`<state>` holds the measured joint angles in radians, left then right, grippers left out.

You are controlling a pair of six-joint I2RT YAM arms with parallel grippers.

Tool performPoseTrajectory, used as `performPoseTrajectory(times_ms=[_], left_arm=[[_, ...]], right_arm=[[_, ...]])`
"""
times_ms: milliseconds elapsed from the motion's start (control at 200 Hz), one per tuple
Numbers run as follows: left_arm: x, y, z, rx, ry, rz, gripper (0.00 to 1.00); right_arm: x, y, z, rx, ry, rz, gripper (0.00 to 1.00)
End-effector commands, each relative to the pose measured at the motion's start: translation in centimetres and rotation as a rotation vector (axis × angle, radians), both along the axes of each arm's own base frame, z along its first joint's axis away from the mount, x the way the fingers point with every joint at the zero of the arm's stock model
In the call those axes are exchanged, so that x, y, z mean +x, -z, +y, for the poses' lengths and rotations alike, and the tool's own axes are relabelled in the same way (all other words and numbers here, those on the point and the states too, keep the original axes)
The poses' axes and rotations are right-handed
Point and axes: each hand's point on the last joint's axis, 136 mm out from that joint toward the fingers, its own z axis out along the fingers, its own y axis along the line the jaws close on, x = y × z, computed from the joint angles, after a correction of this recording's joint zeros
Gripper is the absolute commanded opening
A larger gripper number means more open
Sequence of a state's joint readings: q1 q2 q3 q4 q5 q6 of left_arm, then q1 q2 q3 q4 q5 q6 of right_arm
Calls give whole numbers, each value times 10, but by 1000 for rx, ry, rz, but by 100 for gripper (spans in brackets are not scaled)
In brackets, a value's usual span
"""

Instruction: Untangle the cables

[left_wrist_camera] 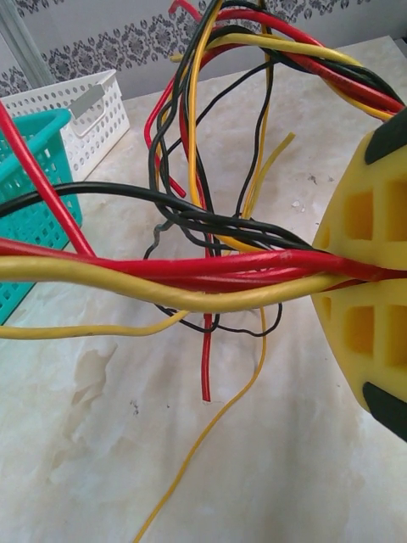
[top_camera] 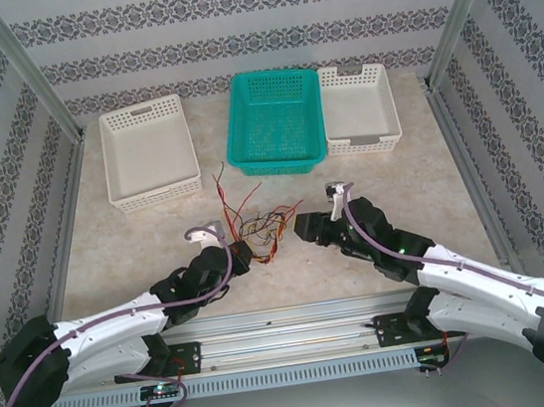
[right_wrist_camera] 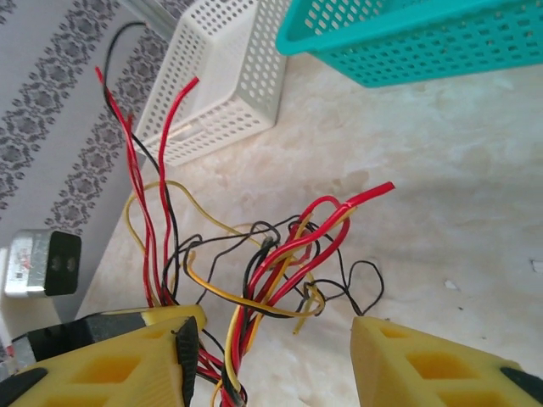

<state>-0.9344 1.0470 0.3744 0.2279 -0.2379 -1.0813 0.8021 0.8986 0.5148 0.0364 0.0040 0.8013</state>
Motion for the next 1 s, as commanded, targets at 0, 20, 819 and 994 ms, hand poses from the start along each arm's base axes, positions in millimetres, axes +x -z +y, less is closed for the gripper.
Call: performPoseTrajectory(times_ms=[0, 20, 819, 994], left_arm=[[0, -9, -11, 46, 37, -19, 0], [0, -10, -13, 51, 43, -20, 0], [-11, -7, -13, 231, 151, 14, 0], [-12, -12, -13, 205, 154, -1, 0]], right_arm=[[-5, 12, 6, -80, -63, 35, 50], [-5, 12, 7, -89, -72, 32, 50], [-8, 38, 34, -438, -319, -37, 38], [-10, 53, 39, -435, -341, -2, 32]])
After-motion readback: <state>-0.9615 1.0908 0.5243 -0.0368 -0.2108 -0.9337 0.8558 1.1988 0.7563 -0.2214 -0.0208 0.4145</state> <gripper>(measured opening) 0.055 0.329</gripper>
